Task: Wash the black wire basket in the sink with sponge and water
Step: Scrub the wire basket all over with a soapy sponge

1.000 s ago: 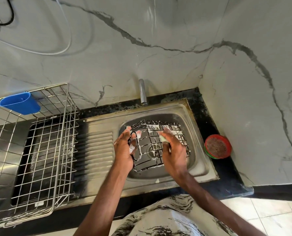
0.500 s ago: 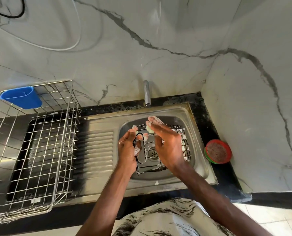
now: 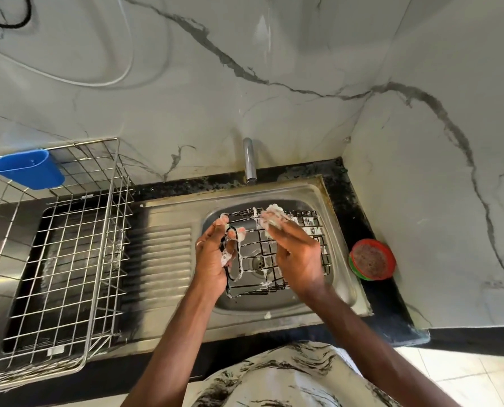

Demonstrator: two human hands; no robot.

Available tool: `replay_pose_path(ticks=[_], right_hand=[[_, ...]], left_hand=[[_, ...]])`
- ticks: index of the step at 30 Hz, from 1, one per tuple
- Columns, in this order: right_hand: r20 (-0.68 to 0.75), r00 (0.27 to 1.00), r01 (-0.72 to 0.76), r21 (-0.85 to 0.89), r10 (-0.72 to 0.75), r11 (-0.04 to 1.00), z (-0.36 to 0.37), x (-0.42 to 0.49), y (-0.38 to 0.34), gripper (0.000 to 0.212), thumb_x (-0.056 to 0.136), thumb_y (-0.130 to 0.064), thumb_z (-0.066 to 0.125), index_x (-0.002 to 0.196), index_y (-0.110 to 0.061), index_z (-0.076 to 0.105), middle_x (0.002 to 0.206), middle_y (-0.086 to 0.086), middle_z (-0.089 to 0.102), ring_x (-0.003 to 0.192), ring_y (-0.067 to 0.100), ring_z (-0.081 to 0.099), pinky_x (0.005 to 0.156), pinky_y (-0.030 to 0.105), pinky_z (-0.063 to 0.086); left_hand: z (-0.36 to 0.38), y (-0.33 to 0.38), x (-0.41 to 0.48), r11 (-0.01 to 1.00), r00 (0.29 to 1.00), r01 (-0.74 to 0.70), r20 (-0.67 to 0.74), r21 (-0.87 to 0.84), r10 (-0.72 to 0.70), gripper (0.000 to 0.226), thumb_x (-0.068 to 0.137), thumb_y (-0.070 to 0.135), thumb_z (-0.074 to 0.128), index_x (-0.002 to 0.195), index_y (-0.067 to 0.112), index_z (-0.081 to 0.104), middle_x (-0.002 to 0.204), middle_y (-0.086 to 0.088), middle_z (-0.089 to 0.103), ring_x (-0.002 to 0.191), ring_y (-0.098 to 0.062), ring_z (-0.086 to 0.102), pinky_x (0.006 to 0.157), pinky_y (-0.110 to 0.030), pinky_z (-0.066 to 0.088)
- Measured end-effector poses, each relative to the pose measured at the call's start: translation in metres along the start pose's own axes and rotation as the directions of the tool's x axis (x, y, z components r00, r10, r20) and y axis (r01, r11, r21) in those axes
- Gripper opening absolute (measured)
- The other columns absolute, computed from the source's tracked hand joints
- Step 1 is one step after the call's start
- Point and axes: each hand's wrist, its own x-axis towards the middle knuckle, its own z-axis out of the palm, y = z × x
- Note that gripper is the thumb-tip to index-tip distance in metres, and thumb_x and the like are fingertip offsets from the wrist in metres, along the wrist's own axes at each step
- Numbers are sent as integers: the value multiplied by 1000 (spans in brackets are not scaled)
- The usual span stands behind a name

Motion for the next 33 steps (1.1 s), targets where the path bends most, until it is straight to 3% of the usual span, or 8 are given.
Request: replay_pose_path(ticks=[7, 12, 14, 18, 24, 26, 29, 33], right_hand=[[-43, 940, -342, -72, 340, 937, -7, 1, 61, 48, 69, 29, 61, 104, 0, 76, 108, 19, 74, 93, 32, 76, 84, 4, 48], [10, 995, -100, -88, 102, 991, -1, 3, 37, 43, 69, 25, 70, 99, -4, 78, 106, 12, 76, 100, 26, 74, 86, 13, 52], [2, 984, -174, -120, 175, 977, -5, 2, 60, 43, 69, 27, 65, 96, -3, 78, 106, 14, 76, 98, 27, 75, 87, 0, 43], [-62, 907, -421, -95, 417, 902, -11, -2, 95, 46, 68, 30, 56, 96, 2, 78, 104, 20, 75, 91, 32, 76, 90, -7, 36], [-16, 982, -190, -117, 190, 975, 0, 3, 65, 38, 76, 24, 62, 99, -2, 78, 108, 14, 75, 101, 26, 73, 91, -4, 39], [-37, 964, -264, -112, 262, 958, -3, 3, 79, 45, 73, 28, 56, 99, -1, 78, 108, 16, 75, 99, 27, 74, 91, -3, 40], [-76, 888, -457, -68, 453, 887, -10, -5, 102, 49, 71, 30, 51, 103, 2, 76, 111, 18, 74, 100, 30, 74, 95, 4, 44], [-77, 894, -446, -61, 441, 893, -15, -17, 94, 43, 78, 24, 55, 109, 2, 75, 114, 18, 73, 104, 28, 73, 92, 34, 59]], left_hand=[[-2, 1, 7, 996, 999, 49, -26, 72, -47, 15, 100, 20, 60, 113, 20, 69, 82, -8, 79, 37, -2, 48, 33, -17, 24], [-6, 7, 14, 998, 999, 54, -13, 45, -53, 19, 99, 21, 61, 118, 18, 67, 80, -6, 79, 58, -11, 59, 39, -16, 37], [-7, 11, 13, 997, 998, 57, -9, 43, -57, 18, 101, 19, 59, 118, 18, 65, 76, -5, 78, 47, -6, 56, 36, -17, 32], [-14, 8, 18, 998, 998, 58, -11, 34, -57, 33, 96, 21, 66, 128, 16, 64, 79, -5, 78, 74, -18, 59, 43, -15, 37], [-18, 5, 26, 996, 997, 72, 1, 45, -72, 30, 93, 25, 69, 122, 19, 67, 83, -4, 79, 80, -21, 56, 47, -15, 44], [-15, 10, 25, 995, 996, 93, 2, 40, -93, 20, 100, 21, 62, 119, 18, 66, 78, -3, 79, 66, -13, 56, 42, -14, 37], [-14, 13, 27, 994, 995, 104, -5, 24, -104, 21, 102, 20, 57, 122, 18, 65, 76, -1, 78, 54, -5, 55, 43, -15, 36], [-21, 9, 33, 994, 994, 109, 13, -13, -109, 21, 103, 21, 55, 119, 20, 68, 78, 0, 79, 50, -5, 61, 47, -18, 43]])
